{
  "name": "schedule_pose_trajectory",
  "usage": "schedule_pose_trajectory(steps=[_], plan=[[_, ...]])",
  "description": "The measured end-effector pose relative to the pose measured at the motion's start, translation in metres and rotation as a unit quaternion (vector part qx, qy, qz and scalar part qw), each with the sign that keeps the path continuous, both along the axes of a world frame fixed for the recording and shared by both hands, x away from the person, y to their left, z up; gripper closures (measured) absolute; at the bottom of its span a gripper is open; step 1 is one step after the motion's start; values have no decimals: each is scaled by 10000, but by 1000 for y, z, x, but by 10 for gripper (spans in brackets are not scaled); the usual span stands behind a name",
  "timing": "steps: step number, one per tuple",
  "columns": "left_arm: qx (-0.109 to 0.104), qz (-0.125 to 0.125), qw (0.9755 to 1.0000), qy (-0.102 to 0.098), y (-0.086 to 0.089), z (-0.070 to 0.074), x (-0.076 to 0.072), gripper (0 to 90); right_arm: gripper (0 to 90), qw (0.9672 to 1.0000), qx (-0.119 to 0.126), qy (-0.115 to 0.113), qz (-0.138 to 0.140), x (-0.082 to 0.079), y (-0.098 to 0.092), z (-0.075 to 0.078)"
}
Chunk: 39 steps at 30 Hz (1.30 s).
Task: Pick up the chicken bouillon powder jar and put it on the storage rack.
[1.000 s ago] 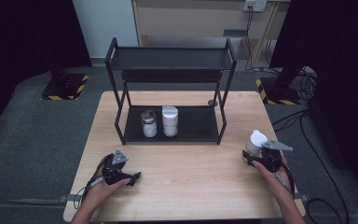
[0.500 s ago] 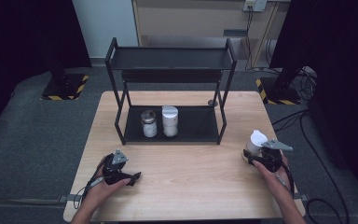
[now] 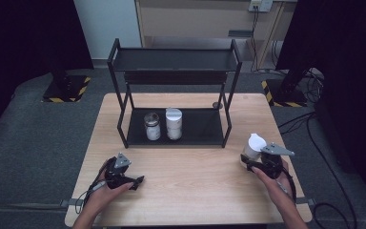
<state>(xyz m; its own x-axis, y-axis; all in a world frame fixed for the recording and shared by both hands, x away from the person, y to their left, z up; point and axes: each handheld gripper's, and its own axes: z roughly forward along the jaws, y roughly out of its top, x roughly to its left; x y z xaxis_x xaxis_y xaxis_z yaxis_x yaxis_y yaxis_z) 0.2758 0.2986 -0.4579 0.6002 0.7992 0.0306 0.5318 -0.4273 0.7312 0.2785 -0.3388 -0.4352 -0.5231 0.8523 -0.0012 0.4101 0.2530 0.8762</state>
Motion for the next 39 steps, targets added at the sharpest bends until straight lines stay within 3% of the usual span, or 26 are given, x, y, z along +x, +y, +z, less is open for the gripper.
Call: schedule_pose_trajectory(steps=[10, 16, 27, 39], plan=[[0, 0, 10000, 0, 0, 0, 0, 0, 319, 9978, -10, -7, 663, -11, 34, 8], [0, 0, 10000, 0, 0, 0, 0, 0, 320, 9963, -83, 27, 853, -13, 50, 10], [0, 1, 10000, -1, 0, 0, 0, 0, 319, 9950, -153, 39, 983, -3, 80, 15], [1, 1, 10000, -1, 0, 0, 0, 0, 320, 9959, -295, 11, 852, 10, 110, 24]])
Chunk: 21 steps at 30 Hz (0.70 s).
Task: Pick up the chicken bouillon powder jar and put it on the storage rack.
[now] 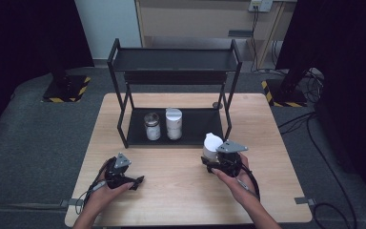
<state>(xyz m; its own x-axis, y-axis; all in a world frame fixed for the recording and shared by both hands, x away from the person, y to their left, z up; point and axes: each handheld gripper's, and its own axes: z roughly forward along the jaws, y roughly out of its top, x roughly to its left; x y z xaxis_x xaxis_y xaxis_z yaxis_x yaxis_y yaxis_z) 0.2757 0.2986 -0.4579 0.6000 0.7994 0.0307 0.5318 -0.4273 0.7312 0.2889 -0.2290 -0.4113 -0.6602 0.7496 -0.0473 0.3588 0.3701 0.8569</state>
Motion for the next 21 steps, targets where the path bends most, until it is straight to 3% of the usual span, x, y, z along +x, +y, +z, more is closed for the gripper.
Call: schedule_pose_trajectory(steps=[6, 21], plan=[[1, 0, 10000, 0, 0, 0, 0, 0, 319, 10000, -84, 2, 29, 5, 10, 3], [0, -1, 10000, 0, 0, 0, 0, 0, 319, 10000, -12, -32, -53, 16, 28, 11]])
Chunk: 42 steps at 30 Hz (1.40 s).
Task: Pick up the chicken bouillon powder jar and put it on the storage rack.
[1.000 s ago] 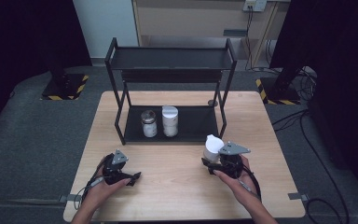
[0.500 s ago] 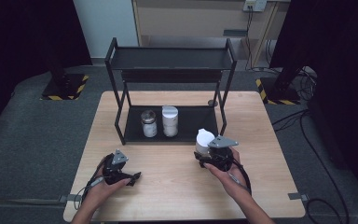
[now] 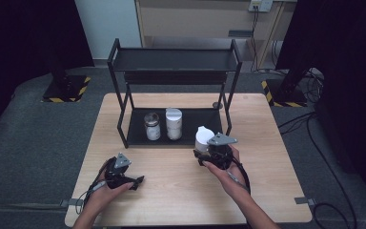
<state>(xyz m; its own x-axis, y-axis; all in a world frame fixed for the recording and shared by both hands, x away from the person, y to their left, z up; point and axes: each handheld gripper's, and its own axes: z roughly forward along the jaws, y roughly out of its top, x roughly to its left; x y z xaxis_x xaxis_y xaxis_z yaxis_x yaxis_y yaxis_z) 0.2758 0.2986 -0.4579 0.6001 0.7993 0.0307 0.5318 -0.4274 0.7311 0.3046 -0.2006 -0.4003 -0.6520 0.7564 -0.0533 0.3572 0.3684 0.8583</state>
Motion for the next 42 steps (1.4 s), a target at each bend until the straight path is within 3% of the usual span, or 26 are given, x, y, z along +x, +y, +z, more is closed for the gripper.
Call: schedule_pose_trajectory(steps=[15, 42], plan=[[1, -1, 10000, 2, 0, 0, 0, 0, 319, 9996, 129, 41, -262, 19, 18, -5], [1, -1, 10000, 1, 0, 0, 0, 0, 320, 9987, 63, 31, -512, 51, 37, -9]])
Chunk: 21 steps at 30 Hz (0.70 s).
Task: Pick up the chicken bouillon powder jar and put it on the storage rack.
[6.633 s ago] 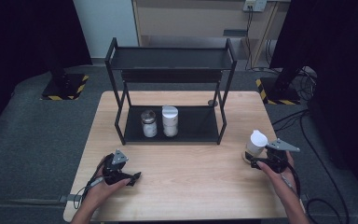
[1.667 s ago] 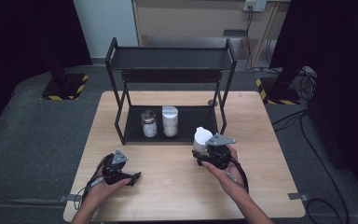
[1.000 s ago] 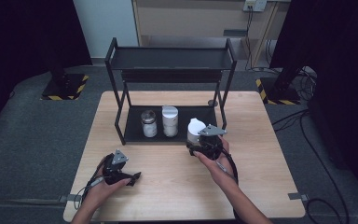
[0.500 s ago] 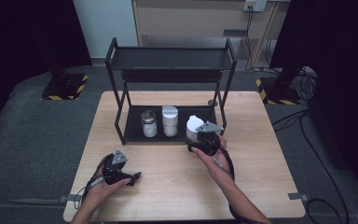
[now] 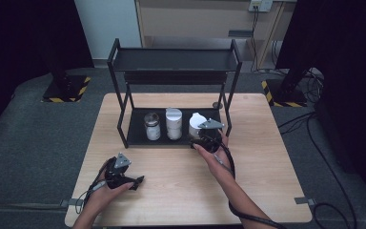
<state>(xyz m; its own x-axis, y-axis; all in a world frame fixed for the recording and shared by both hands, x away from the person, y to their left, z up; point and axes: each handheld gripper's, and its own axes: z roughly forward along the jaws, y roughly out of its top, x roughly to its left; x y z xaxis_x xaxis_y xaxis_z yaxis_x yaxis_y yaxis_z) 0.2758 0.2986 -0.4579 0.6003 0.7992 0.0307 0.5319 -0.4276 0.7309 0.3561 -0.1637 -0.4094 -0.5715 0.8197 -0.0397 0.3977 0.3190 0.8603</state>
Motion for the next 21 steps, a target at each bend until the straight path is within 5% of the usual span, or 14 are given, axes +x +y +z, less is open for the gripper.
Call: schedule_pose_trajectory(steps=[21], plan=[[0, 1, 10000, 0, 0, 0, 0, 0, 320, 9998, -112, 57, -120, 23, 10, -6]])
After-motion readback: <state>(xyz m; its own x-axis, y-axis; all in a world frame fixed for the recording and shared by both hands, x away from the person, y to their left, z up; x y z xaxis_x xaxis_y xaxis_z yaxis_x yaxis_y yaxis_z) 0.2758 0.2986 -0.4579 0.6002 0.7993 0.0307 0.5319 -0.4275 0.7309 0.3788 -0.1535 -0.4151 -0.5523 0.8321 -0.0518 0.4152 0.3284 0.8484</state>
